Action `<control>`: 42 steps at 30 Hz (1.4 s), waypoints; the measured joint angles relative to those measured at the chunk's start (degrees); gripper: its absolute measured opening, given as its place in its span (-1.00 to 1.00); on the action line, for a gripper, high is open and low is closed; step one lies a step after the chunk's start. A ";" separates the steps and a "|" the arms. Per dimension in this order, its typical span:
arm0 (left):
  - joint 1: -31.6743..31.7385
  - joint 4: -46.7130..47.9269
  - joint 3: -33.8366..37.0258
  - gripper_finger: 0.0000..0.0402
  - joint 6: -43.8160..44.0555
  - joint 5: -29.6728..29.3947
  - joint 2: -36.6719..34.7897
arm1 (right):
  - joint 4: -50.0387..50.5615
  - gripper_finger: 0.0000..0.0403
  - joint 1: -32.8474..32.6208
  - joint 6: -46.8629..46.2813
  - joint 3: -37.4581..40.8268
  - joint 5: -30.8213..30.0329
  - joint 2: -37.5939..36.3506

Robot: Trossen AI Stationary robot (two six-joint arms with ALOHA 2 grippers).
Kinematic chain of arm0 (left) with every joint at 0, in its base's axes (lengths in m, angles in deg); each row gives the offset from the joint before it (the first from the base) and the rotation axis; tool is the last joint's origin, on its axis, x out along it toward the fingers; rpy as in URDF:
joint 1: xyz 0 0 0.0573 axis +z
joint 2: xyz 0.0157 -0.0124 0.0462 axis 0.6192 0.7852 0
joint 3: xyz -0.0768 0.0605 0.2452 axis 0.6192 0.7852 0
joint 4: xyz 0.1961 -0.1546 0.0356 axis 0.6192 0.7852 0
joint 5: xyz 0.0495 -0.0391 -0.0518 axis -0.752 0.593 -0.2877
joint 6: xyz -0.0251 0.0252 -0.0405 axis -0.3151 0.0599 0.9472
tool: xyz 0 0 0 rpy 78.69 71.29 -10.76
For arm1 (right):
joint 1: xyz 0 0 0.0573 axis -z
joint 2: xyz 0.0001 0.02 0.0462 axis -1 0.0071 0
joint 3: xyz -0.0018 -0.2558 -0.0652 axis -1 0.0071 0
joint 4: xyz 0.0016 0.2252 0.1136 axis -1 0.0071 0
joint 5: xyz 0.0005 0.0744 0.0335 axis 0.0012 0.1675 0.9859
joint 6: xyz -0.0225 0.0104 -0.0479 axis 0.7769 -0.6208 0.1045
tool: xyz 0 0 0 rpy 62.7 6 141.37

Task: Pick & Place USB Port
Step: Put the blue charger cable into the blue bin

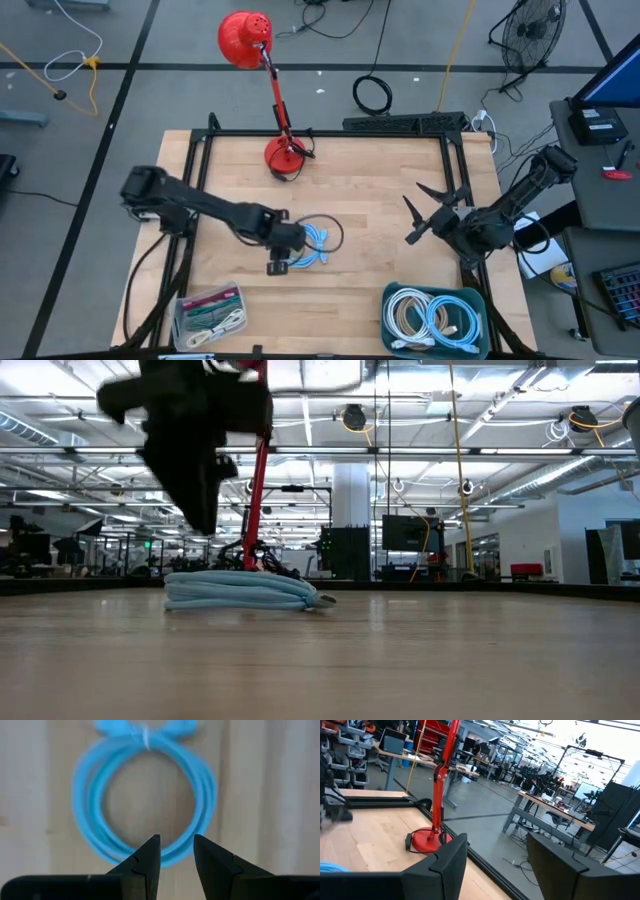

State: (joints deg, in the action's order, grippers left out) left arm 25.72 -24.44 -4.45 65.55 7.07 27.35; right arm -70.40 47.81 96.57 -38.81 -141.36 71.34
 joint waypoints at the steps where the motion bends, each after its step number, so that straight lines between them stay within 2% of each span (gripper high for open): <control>1: 0.06 -0.02 0.00 -0.41 -0.80 0.22 1.84 | -0.01 -0.03 0.00 0.07 0.01 0.00 0.00; 7: 0.22 -3.36 0.00 -0.41 -3.51 4.12 10.78 | -0.03 -0.03 0.00 0.02 0.00 0.00 -0.02; 14: -0.99 -6.56 -0.26 -0.41 -1.94 7.73 14.21 | -0.02 -0.03 0.04 -0.01 0.00 0.00 -0.02; 23: -1.90 -6.90 0.15 -0.41 0.53 7.73 11.88 | -0.03 -0.03 0.04 -0.63 0.01 0.00 -0.02; 30: -0.12 -7.47 0.11 -0.41 -0.39 6.60 6.03 | 0.01 -0.03 0.04 -1.49 0.00 -0.02 -0.02; 39: -2.79 -11.40 0.13 -0.41 -0.36 7.34 6.78 | 0.31 -0.03 0.04 -1.36 0.01 -0.02 -0.02; 42: -3.69 -11.84 0.09 -0.41 -0.18 5.91 6.85 | 0.31 -0.03 0.04 -1.57 0.01 -0.02 -0.04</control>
State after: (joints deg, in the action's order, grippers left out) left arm 22.04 -36.28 -4.36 65.37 12.98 34.19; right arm -70.09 47.86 95.00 -38.80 -141.37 71.30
